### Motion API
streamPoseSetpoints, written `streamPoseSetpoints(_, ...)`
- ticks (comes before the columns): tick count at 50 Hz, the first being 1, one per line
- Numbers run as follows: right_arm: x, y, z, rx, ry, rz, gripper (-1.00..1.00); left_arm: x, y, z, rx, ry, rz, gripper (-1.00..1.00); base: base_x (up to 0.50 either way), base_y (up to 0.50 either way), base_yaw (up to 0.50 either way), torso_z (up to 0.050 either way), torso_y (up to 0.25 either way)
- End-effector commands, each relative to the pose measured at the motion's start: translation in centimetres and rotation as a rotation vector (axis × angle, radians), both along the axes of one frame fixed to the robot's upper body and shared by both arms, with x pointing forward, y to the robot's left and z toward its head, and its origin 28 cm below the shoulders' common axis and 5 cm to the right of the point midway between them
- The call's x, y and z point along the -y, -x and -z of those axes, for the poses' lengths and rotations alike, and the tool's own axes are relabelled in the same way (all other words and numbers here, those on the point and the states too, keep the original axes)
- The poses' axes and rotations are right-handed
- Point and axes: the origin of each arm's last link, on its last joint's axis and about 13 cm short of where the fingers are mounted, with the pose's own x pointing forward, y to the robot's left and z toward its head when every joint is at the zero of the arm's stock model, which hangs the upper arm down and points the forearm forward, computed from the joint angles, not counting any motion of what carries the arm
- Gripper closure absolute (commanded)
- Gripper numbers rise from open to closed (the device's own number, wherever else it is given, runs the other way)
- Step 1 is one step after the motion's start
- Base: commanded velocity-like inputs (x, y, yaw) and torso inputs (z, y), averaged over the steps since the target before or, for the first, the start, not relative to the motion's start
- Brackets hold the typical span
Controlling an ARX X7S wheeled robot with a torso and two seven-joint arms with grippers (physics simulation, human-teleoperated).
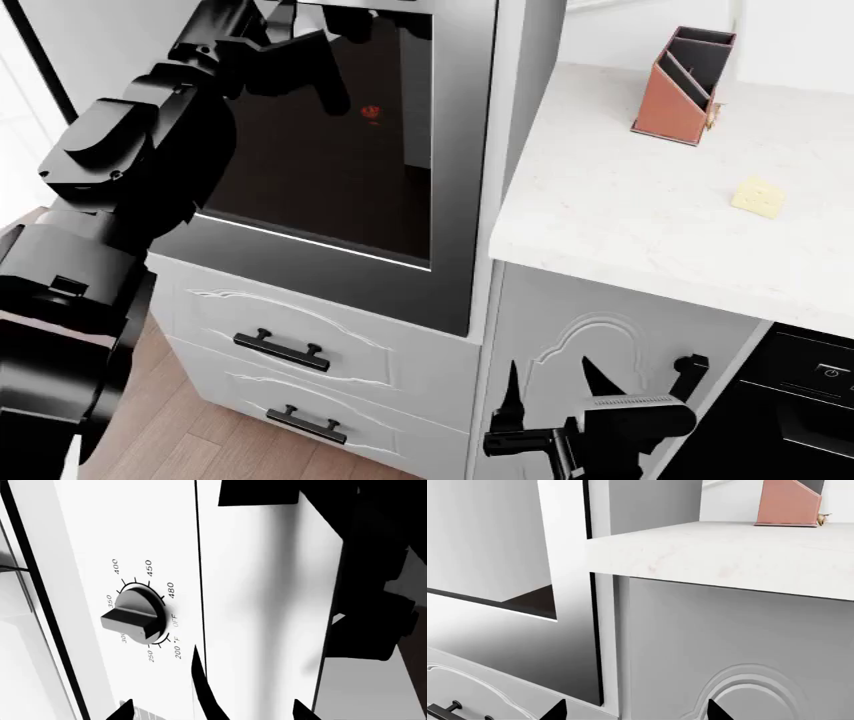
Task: Open the oven door
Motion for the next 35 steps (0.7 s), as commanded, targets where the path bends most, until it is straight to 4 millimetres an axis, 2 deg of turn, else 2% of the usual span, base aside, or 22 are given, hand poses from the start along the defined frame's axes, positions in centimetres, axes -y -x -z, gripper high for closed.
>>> streamPoseSetpoints(1, 0.04, 0.0, -0.01, 0.0, -0.001, 0.002, -1.0, -0.05, -0.1, -0.13, 0.002, 0.0, -0.005, -1.0, 0.0, 0.0, 0.0, 0.0, 0.0)
streamPoseSetpoints(7, 0.06, 0.02, -0.04, 0.001, 0.0, 0.004, -1.0, -0.07, -0.11, -0.08, -0.008, 0.006, -0.003, -1.0, 0.0, 0.0, 0.0, 0.0, 0.0)
streamPoseSetpoints(8, 0.06, 0.03, -0.03, 0.001, 0.0, 0.004, -1.0, -0.08, -0.1, -0.11, -0.009, 0.009, -0.002, 1.0, 0.0, 0.0, 0.0, 0.0, 0.0)
streamPoseSetpoints(35, 0.03, 0.04, -0.01, 0.0, 0.003, 0.003, -1.0, -0.08, 0.12, -0.41, -0.019, 0.059, 0.023, 1.0, 0.0, 0.0, 0.0, 0.0, 0.001)
